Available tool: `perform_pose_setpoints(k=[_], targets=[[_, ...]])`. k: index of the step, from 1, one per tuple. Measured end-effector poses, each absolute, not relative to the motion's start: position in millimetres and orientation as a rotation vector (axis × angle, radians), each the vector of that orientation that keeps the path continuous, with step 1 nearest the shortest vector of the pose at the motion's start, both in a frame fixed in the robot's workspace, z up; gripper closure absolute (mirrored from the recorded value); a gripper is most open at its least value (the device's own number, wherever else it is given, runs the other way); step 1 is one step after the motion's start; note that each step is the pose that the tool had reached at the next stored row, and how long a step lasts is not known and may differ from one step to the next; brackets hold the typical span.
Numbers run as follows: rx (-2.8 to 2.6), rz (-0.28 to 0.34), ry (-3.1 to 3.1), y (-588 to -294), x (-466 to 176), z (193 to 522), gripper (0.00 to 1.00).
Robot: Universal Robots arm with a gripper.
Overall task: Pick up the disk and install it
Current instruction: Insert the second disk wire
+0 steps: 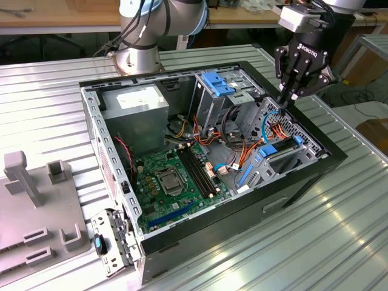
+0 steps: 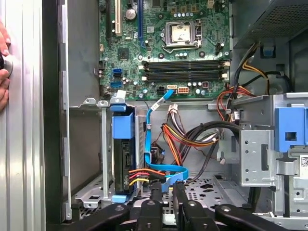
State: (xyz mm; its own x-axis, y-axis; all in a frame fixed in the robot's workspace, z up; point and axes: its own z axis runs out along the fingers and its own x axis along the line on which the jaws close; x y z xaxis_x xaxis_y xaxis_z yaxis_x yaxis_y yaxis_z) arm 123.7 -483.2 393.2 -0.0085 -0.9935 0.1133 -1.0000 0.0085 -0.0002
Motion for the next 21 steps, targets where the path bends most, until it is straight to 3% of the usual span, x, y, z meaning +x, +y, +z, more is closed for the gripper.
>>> perform_pose_setpoints(k=[6, 18, 20, 21], targets=[[2.114, 0.2, -2.132, -480.4, 123.7, 390.3, 0.76], [2.053, 0.294, -2.087, -470.4, 122.7, 378.9, 0.76], [2.04, 0.315, -2.076, -470.4, 122.6, 378.0, 0.75], [2.035, 0.324, -2.071, -470.3, 122.6, 377.6, 0.69]])
